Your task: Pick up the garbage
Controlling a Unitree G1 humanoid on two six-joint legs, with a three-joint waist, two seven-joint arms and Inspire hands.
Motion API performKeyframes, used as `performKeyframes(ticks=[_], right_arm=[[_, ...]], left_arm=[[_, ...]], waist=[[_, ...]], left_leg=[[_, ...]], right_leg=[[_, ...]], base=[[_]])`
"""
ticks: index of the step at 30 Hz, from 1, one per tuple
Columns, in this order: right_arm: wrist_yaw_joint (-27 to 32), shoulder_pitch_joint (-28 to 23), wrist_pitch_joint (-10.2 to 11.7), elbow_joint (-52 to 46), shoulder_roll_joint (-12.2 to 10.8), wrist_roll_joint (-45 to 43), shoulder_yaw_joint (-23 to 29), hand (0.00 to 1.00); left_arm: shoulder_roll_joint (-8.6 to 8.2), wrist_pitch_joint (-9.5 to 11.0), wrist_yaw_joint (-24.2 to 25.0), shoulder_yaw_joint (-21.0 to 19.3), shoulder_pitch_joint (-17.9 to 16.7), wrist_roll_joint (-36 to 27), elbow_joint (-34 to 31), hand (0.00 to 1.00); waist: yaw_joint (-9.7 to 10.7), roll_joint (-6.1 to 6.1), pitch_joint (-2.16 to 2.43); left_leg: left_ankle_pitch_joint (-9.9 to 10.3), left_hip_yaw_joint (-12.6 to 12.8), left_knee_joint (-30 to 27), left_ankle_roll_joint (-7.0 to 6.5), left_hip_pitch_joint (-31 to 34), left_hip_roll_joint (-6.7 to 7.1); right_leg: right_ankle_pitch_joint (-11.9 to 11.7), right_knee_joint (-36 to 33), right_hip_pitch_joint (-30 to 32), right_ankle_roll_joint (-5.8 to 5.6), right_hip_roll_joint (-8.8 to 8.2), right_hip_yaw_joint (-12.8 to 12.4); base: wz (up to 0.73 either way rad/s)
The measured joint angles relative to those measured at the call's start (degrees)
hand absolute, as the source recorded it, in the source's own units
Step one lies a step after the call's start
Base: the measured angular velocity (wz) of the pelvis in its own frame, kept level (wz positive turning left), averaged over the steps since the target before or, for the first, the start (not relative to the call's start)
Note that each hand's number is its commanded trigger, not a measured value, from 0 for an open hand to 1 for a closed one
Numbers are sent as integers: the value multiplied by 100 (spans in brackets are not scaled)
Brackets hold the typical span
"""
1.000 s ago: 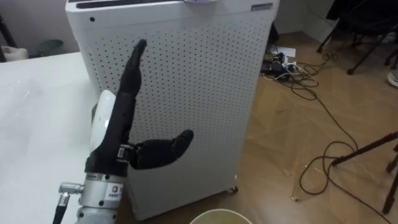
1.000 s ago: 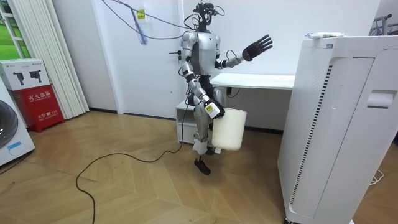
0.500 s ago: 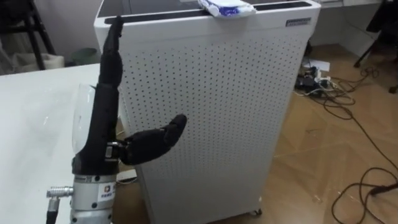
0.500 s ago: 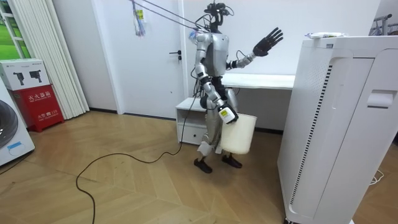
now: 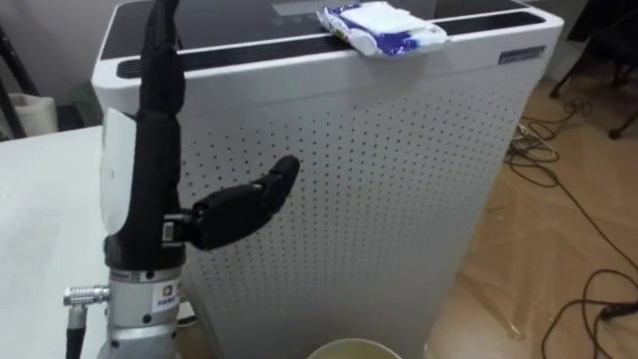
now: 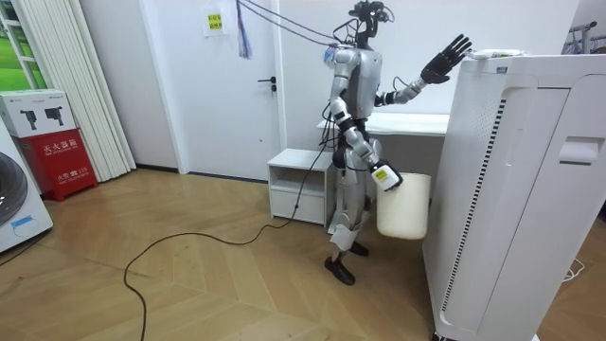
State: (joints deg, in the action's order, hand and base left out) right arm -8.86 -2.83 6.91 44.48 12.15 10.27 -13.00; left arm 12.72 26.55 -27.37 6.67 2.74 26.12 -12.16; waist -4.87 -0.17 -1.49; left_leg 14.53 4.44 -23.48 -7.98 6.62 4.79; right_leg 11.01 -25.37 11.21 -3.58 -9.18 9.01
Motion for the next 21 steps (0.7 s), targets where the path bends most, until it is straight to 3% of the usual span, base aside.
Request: performKeyframes(ticks=[2, 4, 9, 14, 21], right_arm=[[3, -12, 0, -23, 10, -66, -6, 100], [-2, 7, 0, -97, 17, -119, -94, 100], [-100, 5, 1, -263, 17, -181, -171, 100], [-149, 4, 2, -292, 0, -186, -180, 100], [-305, -20, 1, -291, -1, -191, -213, 100]], left_arm=[[-4, 1, -39, 40, -14, 132, -32, 0], [30, 0, -140, 38, -14, 284, -118, 0], [76, -4, -221, 40, -34, 493, -286, 0], [192, -88, -246, 48, -33, 1201, -419, 0], [228, -327, -242, 52, -33, 1357, -643, 0]], waist=[[-29, 71, 66], [-35, 87, 76], [2, 41, 116], [-6, -17, 118], [0, -7, 118]], left_leg=[[6, -83, 103, 32, -62, -43], [-47, -189, 322, 117, -251, -66], [-89, -271, 762, 186, -675, -141], [-114, -313, 978, 229, -927, -215], [-127, -310, 1145, 248, -1030, -232]], right_leg=[[-159, 215, -140, -26, 105, 54], [-166, 474, -365, -21, 175, 63], [-186, 839, -757, 11, 313, 109], [-284, 1220, -1102, 52, 429, 153], [-359, 1384, -1194, 46, 465, 187]], base=[[21], [5], [-1], [1], [-1]])
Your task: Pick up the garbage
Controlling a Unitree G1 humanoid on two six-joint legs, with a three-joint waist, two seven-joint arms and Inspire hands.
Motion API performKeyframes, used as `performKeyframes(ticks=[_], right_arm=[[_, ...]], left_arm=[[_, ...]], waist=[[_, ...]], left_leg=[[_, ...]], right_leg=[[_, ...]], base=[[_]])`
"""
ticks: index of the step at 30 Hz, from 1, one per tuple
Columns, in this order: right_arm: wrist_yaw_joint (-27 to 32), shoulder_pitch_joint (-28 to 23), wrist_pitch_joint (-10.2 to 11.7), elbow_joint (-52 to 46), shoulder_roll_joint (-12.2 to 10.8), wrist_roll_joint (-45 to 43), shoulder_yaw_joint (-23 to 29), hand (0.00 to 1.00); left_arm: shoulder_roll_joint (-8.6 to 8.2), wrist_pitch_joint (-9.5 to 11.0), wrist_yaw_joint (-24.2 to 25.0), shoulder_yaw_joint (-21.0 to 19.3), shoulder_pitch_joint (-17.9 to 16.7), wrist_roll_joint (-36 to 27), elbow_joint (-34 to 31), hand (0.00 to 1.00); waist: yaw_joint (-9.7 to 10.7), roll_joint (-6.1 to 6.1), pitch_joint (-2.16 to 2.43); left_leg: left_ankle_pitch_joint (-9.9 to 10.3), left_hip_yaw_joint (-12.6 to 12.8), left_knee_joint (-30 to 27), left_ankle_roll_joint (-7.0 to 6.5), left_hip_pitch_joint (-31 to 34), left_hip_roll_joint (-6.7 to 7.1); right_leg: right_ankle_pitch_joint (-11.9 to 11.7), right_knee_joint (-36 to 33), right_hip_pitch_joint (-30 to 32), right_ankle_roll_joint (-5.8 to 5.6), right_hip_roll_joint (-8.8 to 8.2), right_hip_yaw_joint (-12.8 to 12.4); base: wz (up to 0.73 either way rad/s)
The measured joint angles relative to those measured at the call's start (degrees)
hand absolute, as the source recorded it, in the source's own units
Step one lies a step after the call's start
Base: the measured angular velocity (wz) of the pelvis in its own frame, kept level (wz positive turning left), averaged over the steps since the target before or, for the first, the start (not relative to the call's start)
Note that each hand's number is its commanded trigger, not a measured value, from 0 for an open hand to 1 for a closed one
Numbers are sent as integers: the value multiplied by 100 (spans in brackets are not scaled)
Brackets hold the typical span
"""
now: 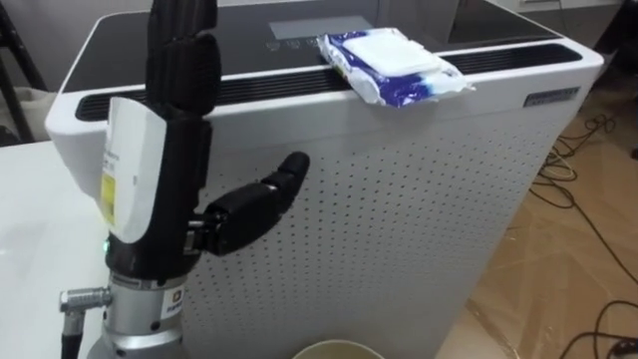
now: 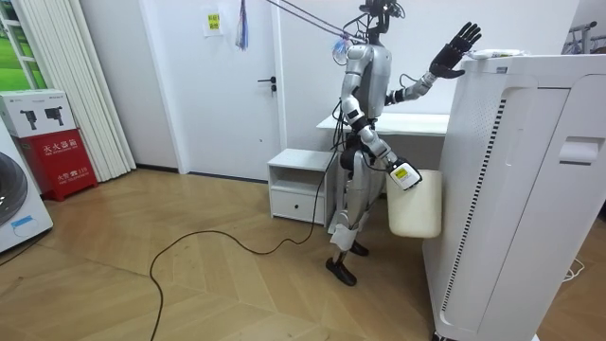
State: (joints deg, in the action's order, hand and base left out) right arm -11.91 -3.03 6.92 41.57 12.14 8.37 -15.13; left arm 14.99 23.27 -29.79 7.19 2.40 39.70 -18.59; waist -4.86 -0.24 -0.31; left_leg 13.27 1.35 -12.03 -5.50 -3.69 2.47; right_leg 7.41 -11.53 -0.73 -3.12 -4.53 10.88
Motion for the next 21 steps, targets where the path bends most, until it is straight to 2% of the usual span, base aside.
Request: performKeyframes(ticks=[4, 10, 14, 16, 21], right_arm=[[-42, -3, 0, 0, 33, 1, -64, 100], [-80, -3, 0, 0, 68, -41, -65, 100], [-128, -2, 0, -1, 82, -41, -65, 100], [-194, -2, 0, -1, 127, -59, -66, 100], [-207, -2, 0, -32, 127, -386, -57, 100]], left_arm=[[179, -87, 0, 54, 0, 0, -175, 0], [247, -87, 1, 88, 1, 92, -216, 0], [378, -87, 15, 90, 1, 265, -217, 0], [489, -99, 15, 92, 0, 375, -217, 0], [601, -120, 36, 98, 18, 496, -236, 0]], waist=[[4, 49, -14], [42, 207, -27], [75, 232, -19], [107, 238, -25], [191, 267, -42]], left_leg=[[0, -17, 0, 0, -5, -3], [-3, -20, 20, 3, -17, -6], [-5, -19, 29, 7, -31, -10], [-5, -11, 45, 7, -70, -9], [-6, 10, 66, 6, -110, -9]], right_leg=[[-33, 93, -58, -5, 11, 12], [-33, 92, -70, -5, 12, 9], [-32, 92, -73, -5, 15, 8], [-32, 97, -104, -5, 14, 5], [-31, 95, -128, -6, 18, -28]], base=[[2], [0], [0], [0], [0]])
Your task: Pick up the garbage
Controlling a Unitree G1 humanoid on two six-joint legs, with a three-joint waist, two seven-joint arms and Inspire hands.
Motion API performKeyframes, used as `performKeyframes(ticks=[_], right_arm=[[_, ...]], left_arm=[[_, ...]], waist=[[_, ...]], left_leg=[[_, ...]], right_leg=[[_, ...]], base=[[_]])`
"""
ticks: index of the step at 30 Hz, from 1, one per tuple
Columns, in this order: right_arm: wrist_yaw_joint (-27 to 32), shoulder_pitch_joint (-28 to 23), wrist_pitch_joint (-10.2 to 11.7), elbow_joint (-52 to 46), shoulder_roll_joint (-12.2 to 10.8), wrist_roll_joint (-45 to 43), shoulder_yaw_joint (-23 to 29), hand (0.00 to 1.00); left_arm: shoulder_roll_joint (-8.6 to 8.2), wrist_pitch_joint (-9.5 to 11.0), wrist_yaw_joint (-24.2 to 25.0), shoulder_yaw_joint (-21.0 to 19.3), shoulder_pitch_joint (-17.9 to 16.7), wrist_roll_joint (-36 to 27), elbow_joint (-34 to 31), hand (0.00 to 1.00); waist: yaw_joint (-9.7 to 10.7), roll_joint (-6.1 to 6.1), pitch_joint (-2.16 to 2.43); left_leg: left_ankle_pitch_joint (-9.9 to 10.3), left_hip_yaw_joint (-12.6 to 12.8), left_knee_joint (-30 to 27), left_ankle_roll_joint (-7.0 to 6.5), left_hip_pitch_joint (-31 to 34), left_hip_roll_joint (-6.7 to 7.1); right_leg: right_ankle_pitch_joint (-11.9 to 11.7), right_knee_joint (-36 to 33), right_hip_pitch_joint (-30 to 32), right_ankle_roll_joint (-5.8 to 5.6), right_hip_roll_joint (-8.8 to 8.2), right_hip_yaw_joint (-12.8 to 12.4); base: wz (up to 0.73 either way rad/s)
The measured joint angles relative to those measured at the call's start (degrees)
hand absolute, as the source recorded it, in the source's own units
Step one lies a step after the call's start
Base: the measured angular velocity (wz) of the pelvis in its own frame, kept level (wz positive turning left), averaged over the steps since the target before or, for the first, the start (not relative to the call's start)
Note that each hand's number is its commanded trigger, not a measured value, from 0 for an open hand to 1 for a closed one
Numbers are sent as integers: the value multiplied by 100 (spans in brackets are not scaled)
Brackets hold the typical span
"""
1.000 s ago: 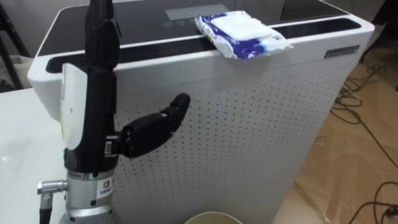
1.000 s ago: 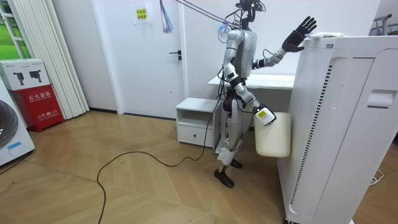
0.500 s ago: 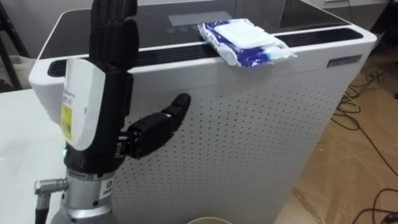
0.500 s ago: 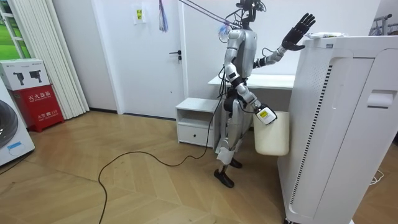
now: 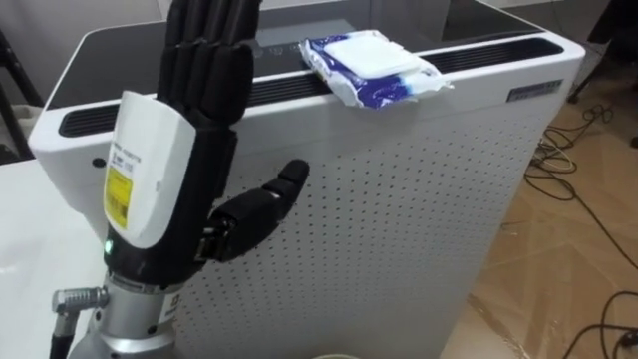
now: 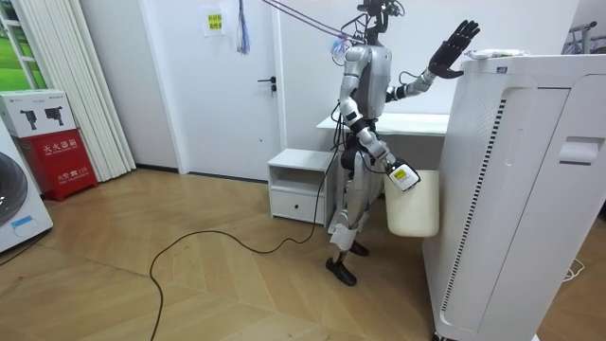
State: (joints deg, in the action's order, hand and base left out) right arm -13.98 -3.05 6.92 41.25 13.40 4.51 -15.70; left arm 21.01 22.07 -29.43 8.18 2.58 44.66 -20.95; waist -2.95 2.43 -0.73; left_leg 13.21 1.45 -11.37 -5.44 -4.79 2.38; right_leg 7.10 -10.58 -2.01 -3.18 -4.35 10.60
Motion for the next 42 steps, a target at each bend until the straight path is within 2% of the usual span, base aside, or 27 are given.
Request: performKeyframes(ticks=[3, 10, 15, 29, 36, 42], right_arm=[[-75, 0, 0, -6, 5, -94, 6, 100], [-379, -2, -7, -228, 25, -256, 5, 100], [-375, -2, -8, -351, 21, -255, 6, 100], [-368, -28, -10, -348, 8, -256, 3, 100], [-370, -32, -47, -346, 4, -336, 8, 100], [-401, -42, -181, -343, 16, -459, 5, 100]], left_arm=[[2, -6, 120, 14, 11, 134, -3, 0], [-10, -224, 311, 155, 51, 133, -3, 0], [-11, -319, 393, 155, 72, 135, -23, 0], [-43, -331, 513, 160, 198, 133, -300, 0], [-41, -335, 539, 156, 516, 277, -456, 0], [-7, -578, 547, 157, 958, 505, -457, 0]], waist=[[24, 28, -10], [188, 30, -10], [241, 28, -7], [283, 48, 8], [280, 54, 11], [276, 82, 28]], left_leg=[[0, 20, 12, 0, -1, -8], [-8, 36, 54, 14, -21, -34], [-10, 69, 50, 17, -24, -36], [-33, 107, 62, 54, -94, -69], [-35, 114, 81, 58, -87, -70], [-35, 143, 100, 58, -91, -72]], right_leg=[[0, -2, 11, 0, 13, -29], [0, 5, 20, 1, 45, -87], [0, 4, 32, 1, 45, -120], [-29, -1, -30, 47, 79, -118], [-30, 2, -4, 48, 83, -137], [-30, 7, 2, 48, 93, -210]], base=[[-2], [0], [-3], [0], [0], [-3]])
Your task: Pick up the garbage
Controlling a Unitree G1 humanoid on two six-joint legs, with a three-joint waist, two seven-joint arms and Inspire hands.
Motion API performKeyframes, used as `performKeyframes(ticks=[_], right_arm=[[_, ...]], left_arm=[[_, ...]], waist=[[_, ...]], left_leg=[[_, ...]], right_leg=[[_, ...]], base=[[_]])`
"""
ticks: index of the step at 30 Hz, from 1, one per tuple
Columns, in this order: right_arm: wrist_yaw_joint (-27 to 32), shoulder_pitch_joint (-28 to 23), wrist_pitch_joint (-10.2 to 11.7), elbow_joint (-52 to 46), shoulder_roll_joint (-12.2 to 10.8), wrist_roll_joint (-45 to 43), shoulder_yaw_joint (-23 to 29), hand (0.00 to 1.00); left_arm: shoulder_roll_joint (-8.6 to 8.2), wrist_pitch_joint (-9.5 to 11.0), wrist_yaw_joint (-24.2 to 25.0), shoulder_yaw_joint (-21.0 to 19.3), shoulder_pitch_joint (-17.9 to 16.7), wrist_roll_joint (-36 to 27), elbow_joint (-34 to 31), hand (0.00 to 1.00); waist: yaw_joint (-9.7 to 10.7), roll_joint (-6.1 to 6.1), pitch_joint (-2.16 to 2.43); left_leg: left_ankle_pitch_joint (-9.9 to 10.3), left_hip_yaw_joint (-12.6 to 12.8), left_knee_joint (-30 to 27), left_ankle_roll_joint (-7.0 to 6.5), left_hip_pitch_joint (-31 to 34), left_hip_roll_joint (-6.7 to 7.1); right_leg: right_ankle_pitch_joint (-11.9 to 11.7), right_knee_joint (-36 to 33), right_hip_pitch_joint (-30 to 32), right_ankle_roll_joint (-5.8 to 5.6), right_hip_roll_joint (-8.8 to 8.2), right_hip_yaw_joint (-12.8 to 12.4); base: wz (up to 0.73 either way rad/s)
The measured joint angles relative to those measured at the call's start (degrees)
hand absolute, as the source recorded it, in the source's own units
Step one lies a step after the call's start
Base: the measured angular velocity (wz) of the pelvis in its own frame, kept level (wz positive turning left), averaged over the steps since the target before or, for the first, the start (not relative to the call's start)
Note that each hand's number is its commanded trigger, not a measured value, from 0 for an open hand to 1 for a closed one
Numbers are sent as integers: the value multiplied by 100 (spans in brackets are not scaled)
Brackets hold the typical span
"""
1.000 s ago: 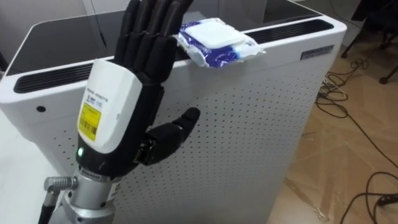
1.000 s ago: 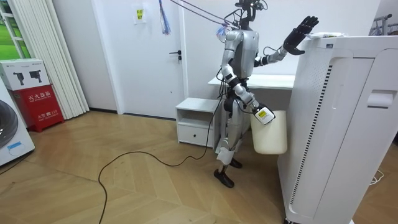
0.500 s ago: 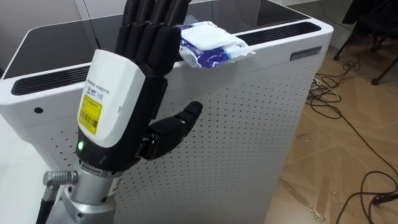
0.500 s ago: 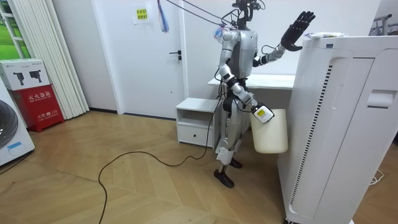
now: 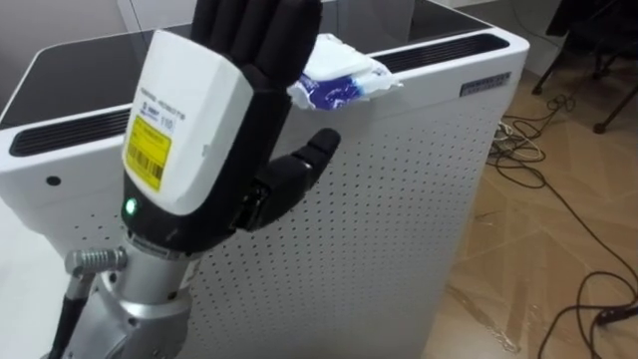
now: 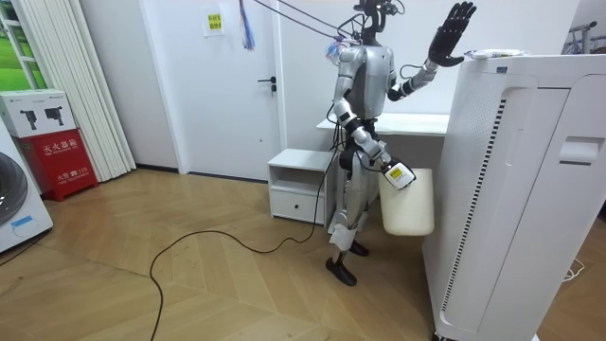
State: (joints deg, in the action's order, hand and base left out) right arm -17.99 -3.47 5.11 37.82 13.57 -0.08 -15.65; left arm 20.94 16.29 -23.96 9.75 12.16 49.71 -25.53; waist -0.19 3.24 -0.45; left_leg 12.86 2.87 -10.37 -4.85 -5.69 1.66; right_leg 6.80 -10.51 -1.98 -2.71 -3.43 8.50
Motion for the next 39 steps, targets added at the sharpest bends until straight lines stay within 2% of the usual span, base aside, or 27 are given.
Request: performKeyframes(ticks=[7, 11, 13, 17, 20, 24, 25, 26, 29, 33, 34, 35, 36, 38, 39], right_arm=[[-59, -7, -146, 0, 4, -8, -1, 100], [-51, -35, -151, -1, 4, -26, 0, 100], [-56, -52, -152, -1, 6, -27, -1, 100], [-83, -53, -152, -1, 11, -28, -1, 100], [-84, -53, -155, -33, 26, -27, -7, 100], [-86, -52, -156, -71, 14, -99, 2, 100], [-94, -52, -166, -71, 8, -219, 7, 100], [-99, -51, -227, -71, 6, -251, 7, 100], [-96, -37, -400, -73, 8, -268, 8, 100], [-93, -36, -620, -221, 30, -394, 11, 100], [-96, -35, -656, -293, 30, -475, 6, 100], [-96, -35, -656, -307, 29, -476, 6, 100], [-94, -33, -665, -337, 30, -485, 6, 100], [-96, -33, -771, -416, 30, -480, 6, 100], [-97, -33, -778, -447, 32, -476, 7, 100]], left_arm=[[2, -206, 110, 0, 93, 2, 0, 0], [9, -361, 243, 0, 189, -4, 0, 0], [9, -375, 301, 0, 198, -4, 0, 0], [12, -381, 410, 0, 198, -3, 1, 0], [82, -427, 497, 5, 197, -9, 4, 0], [107, -559, 776, 72, 197, 5, 160, 0], [113, -665, 907, 127, 197, 11, 267, 0], [118, -812, 1030, 229, 196, 57, 361, 0], [128, -1087, 1403, 402, 184, 113, 554, 0], [130, -1112, 1645, 425, 169, 110, 539, 0], [131, -1121, 1721, 426, 175, 107, 532, 11], [130, -1136, 1753, 425, 178, 101, 533, 49], [130, -1179, 1839, 424, 190, 94, 534, 58], [130, -1274, 1967, 424, 207, 92, 553, 100], [130, -1343, 2037, 424, 221, 94, 576, 100]], waist=[[5, 86, 16], [4, 168, 8], [-3, 195, 9], [-2, 202, 10], [5, 193, 3], [6, 174, -10], [11, 173, -10], [11, 171, -12], [4, 168, -13], [-1, 168, -13], [-1, 167, -13], [0, 168, -13], [0, 170, -11], [5, 170, -11], [15, 172, -10]], left_leg=[[0, 27, 6, 0, -5, -2], [0, 36, 12, 0, -20, -4], [0, 66, 38, 0, -52, -8], [-1, 113, 67, 1, -87, -12], [-1, 165, 64, 1, -95, -12], [-1, 161, 60, 0, -90, -12], [-1, 157, 66, 0, -78, -12], [-1, 155, 72, 0, -73, -12], [-1, 148, 88, 0, -60, -17], [-1, 164, 92, 1, -46, -19], [-1, 170, 82, 1, -48, -18], [-2, 174, 79, 1, -49, -17], [-2, 183, 76, 1, -58, -16], [-7, 186, 71, 6, -81, -17], [-9, 184, 69, 9, -92, -20]], right_leg=[[-1, -4, -4, 1, 4, -24], [0, -4, 5, 1, 6, -30], [0, -7, 5, 1, 12, -52], [0, -10, 5, 1, 18, -66], [0, -15, 6, 0, 11, -73], [0, -25, 11, 1, 12, -109], [0, -30, 9, 1, 13, -100], [0, -28, 9, 1, 17, -84], [0, -12, 20, 1, 25, -73], [0, -10, 55, 0, 28, -73], [0, -10, 56, 1, 24, -72], [0, -11, 55, 0, 21, -73], [0, -16, 54, 1, 19, -79], [-1, -30, 40, 3, 17, -82], [-5, -35, 25, 9, 17, -82]], base=[[-1], [0], [-7], [-7], [0], [0], [0], [0], [0], [0], [0], [0], [0], [-3], [-3]])
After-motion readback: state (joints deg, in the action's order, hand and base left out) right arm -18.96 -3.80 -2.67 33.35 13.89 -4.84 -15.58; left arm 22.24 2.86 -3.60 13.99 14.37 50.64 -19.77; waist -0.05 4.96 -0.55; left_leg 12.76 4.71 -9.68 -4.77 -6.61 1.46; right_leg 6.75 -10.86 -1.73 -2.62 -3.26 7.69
